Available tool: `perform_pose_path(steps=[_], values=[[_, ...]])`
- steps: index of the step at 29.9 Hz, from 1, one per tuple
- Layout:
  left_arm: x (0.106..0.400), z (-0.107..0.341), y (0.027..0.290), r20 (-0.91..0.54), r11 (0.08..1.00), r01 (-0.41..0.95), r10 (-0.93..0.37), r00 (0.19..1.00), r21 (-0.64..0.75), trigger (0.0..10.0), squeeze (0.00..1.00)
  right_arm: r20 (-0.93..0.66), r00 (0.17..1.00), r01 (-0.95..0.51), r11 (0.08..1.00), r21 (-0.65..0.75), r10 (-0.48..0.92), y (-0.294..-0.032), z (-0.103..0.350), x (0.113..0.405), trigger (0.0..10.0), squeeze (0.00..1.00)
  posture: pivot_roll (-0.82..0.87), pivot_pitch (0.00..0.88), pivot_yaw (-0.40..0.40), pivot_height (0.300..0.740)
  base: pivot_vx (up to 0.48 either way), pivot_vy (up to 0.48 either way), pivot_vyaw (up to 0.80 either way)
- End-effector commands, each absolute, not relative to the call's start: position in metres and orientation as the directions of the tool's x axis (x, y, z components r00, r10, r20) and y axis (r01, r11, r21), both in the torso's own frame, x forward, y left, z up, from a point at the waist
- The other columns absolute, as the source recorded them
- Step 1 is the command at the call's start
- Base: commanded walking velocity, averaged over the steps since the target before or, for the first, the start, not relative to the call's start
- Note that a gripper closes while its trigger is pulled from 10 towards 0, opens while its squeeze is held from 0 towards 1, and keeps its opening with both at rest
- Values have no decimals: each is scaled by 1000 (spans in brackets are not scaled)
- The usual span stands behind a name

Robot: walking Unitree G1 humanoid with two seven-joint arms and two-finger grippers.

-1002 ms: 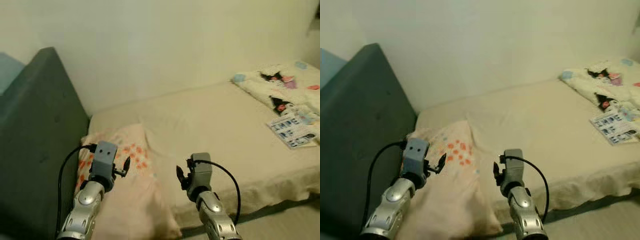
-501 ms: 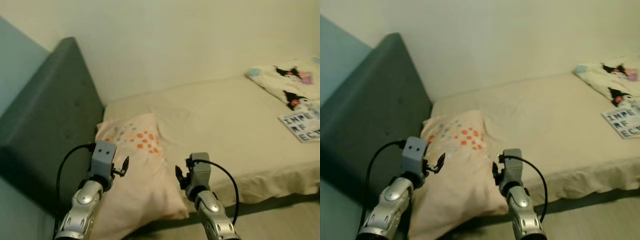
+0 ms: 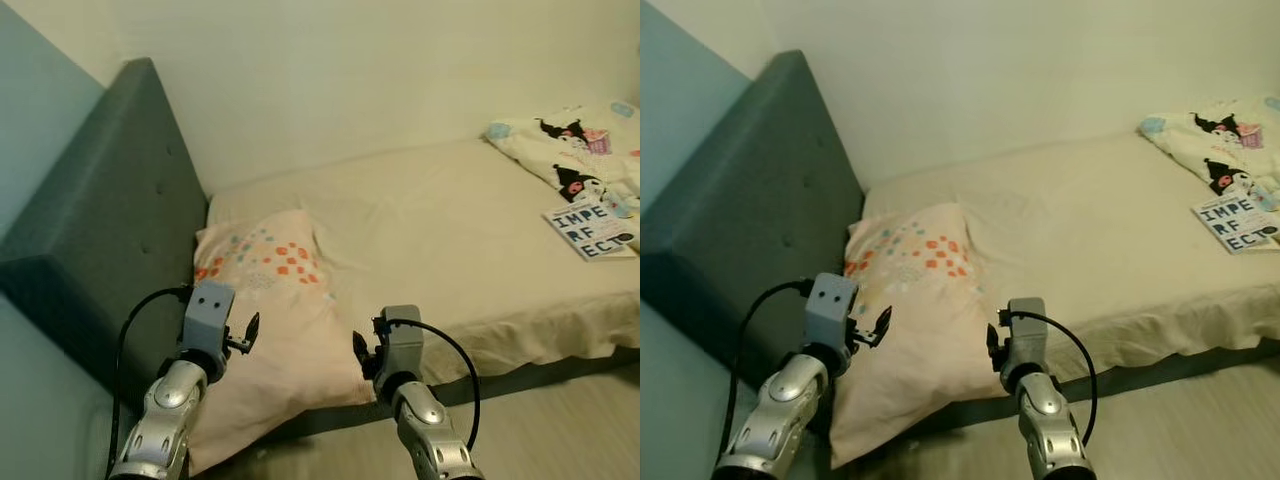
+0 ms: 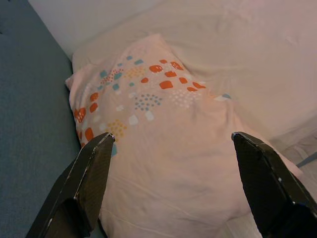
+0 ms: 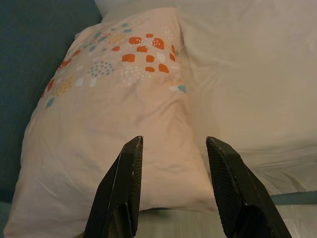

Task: Clean up the room

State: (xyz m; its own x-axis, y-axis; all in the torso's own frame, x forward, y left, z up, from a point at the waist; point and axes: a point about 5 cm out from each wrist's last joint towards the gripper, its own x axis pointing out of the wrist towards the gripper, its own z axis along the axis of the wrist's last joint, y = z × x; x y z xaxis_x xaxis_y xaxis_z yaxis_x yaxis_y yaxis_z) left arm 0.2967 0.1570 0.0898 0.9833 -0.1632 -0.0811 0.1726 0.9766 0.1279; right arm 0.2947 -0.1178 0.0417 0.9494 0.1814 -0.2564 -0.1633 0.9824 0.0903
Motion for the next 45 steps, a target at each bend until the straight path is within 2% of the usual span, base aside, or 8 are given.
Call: perform_pose_path(steps=[1, 12, 23, 29, 41, 45], values=[[294, 85, 161, -112, 974, 175, -160, 981, 144, 10000, 0, -274, 945, -161, 982, 97, 182, -117, 37, 292, 10000, 0, -8, 75, 117, 740, 0, 0, 0], [294, 84, 158, -119, 972, 192, -176, 977, 138, 10000, 0, -260, 947, -172, 981, 94, 190, -118, 38, 291, 10000, 0, -21, 67, 125, 740, 0, 0, 0], [290, 75, 149, -169, 981, 178, -163, 972, 78, 10000, 0, -262, 934, -237, 970, 48, 241, -116, 38, 289, 10000, 0, -36, 57, 113, 740, 0, 0, 750], [285, 73, 139, -160, 967, 241, -226, 961, 86, 10000, 0, -264, 931, -252, 967, 38, 253, -116, 38, 289, 10000, 0, -40, 56, 110, 740, 0, 0, 800], [284, 76, 128, -155, 940, 327, -309, 938, 101, 10000, 0, -273, 932, -237, 971, 32, 237, -119, 36, 285, 10000, 0, -41, 67, 105, 740, 0, 0, 800], [283, 73, 126, -171, 936, 344, -327, 930, 81, 10000, 0, -274, 947, -166, 985, 39, 170, -126, 34, 285, 10000, 0, -46, 72, 106, 740, 0, 0, 0]])
